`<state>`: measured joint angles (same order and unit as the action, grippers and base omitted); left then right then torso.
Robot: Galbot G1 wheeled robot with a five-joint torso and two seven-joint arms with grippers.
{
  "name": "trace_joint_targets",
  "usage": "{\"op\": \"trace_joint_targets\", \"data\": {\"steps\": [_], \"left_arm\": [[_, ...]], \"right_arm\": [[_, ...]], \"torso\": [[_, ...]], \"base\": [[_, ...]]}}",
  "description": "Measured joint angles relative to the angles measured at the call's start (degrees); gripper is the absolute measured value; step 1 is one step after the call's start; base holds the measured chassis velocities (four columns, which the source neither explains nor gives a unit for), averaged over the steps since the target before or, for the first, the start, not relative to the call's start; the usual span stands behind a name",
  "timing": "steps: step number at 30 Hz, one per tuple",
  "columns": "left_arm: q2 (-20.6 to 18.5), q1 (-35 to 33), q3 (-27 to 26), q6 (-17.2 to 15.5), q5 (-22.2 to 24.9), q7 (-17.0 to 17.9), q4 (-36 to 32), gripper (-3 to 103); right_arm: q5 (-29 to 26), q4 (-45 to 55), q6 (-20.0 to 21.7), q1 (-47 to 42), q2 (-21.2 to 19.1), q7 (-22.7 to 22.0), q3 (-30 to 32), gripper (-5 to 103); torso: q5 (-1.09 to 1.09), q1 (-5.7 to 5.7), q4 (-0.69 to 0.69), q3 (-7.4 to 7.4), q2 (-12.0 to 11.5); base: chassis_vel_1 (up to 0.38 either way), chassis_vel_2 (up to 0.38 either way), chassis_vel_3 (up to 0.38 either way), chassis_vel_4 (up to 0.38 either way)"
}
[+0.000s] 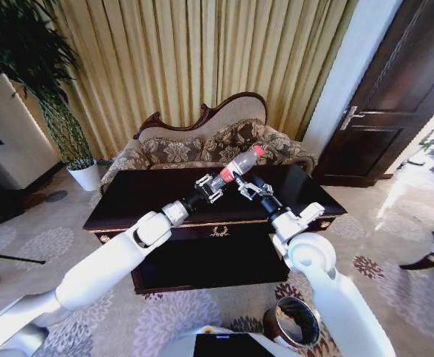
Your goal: Move to the front of the table and place the trash on the table into the trash bin.
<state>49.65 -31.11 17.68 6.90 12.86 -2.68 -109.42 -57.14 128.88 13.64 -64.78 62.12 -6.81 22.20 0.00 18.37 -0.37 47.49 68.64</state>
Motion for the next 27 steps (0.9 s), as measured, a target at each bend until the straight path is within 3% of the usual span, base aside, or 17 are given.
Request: {"op": "trace_joint_targets", "data": {"steps": [25, 27], "left_arm": [[1.26, 4.12, 6.3, 0.28, 0.01, -0.01, 1.45, 38], [1.26, 4.22, 6.41, 0.3, 0.04, 0.14, 1.49, 38]], "right_arm": [[0.34, 1.0, -0.15, -0.87, -1.65, -0.03, 0.82, 101], [0.41, 0.96, -0.22, -0.91, -1.65, -0.07, 0.83, 97]], "torso": [[0.0, 0.0, 0.0, 0.0, 0.0], [0.0, 0.0, 0.0, 0.0, 0.0]], "base": [[0.0, 0.0, 0.0, 0.0], [0.0, 0.0, 0.0, 0.0]]}}
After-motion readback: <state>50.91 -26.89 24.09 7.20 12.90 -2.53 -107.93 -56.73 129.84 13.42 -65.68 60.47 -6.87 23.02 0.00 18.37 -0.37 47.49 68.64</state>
